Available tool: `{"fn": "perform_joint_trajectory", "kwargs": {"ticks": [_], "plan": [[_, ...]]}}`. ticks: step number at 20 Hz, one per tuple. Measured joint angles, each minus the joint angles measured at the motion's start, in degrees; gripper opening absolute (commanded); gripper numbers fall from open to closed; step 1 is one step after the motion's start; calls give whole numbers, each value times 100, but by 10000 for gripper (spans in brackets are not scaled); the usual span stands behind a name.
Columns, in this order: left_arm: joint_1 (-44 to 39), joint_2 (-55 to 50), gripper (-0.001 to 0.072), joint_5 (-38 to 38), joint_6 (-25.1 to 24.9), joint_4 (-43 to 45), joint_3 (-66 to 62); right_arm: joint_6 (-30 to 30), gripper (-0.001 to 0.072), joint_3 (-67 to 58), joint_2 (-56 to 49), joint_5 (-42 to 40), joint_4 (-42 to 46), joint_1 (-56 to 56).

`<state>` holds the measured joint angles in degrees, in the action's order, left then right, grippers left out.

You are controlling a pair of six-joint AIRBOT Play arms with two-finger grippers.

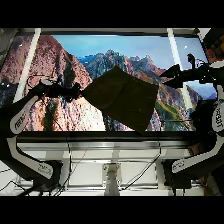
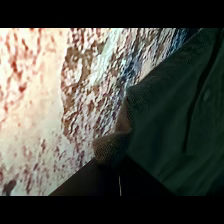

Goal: Fold the clothes and pants, and hang the long-sleeved shirts on hangers.

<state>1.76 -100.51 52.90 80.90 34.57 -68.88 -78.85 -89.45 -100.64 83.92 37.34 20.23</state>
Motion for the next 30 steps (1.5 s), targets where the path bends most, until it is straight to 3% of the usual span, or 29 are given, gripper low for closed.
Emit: {"fn": "perform_joint_trajectory", "kwargs": {"ticks": [1,6,13,14,16,17,18,20,21,22,30], "plan": [[2,61,19,-26,-94,-74,-83,2,30,0,0,2,-15,0],[-9,258,18,-87,-278,33,-938,4,30,0,2,46,0,-28],[-120,-166,23,-546,299,1130,-2293,4,34,0,0,273,4,-575],[-127,-278,52,-684,354,1200,-2415,4,48,0,0,293,4,-717],[-136,-433,454,-1073,455,1244,-2568,2,48,0,0,258,2,-990],[-136,-476,533,-1279,474,1248,-2614,2,48,0,0,179,4,-1113],[-133,-509,533,-1434,503,1263,-2645,0,48,0,0,118,4,-1241],[-118,-529,475,-1596,529,1279,-2693,0,46,0,0,-48,0,-1438],[-107,-527,230,-1598,542,1279,-2702,0,41,0,0,-151,0,-1513],[-94,-511,33,-1528,560,1292,-2710,-2,31,0,0,-236,4,-1561],[-271,-39,20,31,-61,1327,-2430,203,25,17,0,-846,354,-1539]]}}
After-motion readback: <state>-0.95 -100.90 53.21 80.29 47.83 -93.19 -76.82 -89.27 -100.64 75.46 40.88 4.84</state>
